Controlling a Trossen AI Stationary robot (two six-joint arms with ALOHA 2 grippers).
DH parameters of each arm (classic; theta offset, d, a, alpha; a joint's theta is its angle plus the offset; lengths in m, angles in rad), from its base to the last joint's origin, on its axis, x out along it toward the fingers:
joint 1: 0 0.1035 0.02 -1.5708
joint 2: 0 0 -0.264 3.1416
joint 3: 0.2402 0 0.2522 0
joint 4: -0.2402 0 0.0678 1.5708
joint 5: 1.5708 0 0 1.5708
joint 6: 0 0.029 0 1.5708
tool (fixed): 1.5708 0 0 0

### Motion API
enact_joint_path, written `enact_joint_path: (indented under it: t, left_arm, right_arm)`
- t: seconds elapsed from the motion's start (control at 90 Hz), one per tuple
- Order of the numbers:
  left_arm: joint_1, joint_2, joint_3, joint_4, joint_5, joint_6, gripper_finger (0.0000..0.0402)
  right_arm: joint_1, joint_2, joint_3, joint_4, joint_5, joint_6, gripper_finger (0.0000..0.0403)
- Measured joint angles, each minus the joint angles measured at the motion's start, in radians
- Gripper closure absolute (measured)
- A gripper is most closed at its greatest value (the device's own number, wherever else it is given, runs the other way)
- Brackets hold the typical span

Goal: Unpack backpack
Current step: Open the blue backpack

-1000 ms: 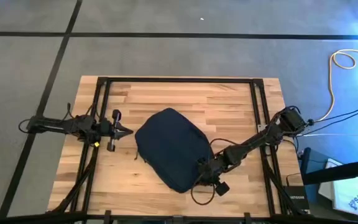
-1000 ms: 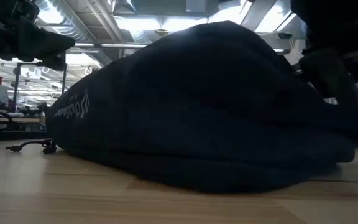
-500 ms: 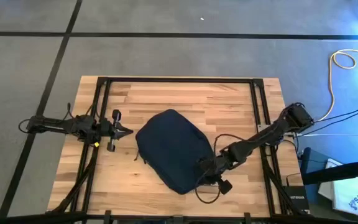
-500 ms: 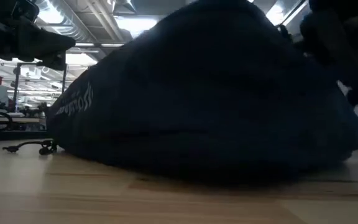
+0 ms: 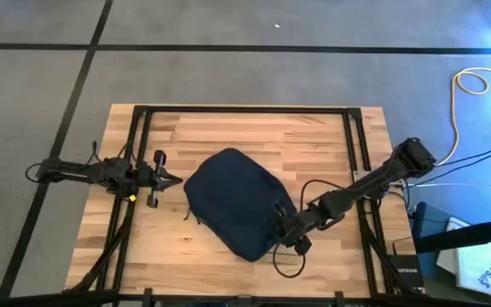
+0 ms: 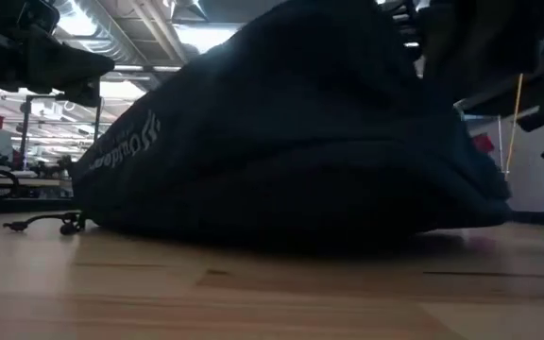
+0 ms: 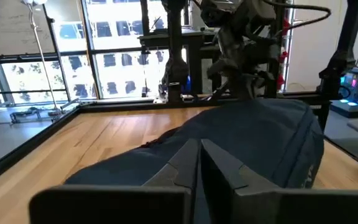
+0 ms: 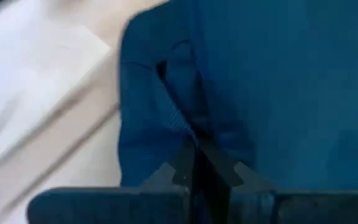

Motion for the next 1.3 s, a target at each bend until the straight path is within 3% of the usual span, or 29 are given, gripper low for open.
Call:
enact_joint_path:
  t: [0.489,0.822,0.956,1.3]
  left_arm:
    - [0.0,0.0,0.0,0.0,0.0,0.011,0.0399]
    - [0.0,0.0,0.0,0.0,0.0,0.018,0.0399]
    - [0.0,0.0,0.0,0.0,0.0,0.019,0.0399]
    - [0.0,0.0,0.0,0.0,0.0,0.02,0.0399]
  right_arm:
    - [0.083,0.0,0.0,0.051,0.685,-0.182,0.0403]
    - [0.101,0.0,0.0,0.152,1.082,-0.288,0.0403]
    - [0.1,0.0,0.0,0.215,1.159,-0.331,0.0403]
    - [0.099,0.0,0.0,0.533,1.167,-0.659,0.0403]
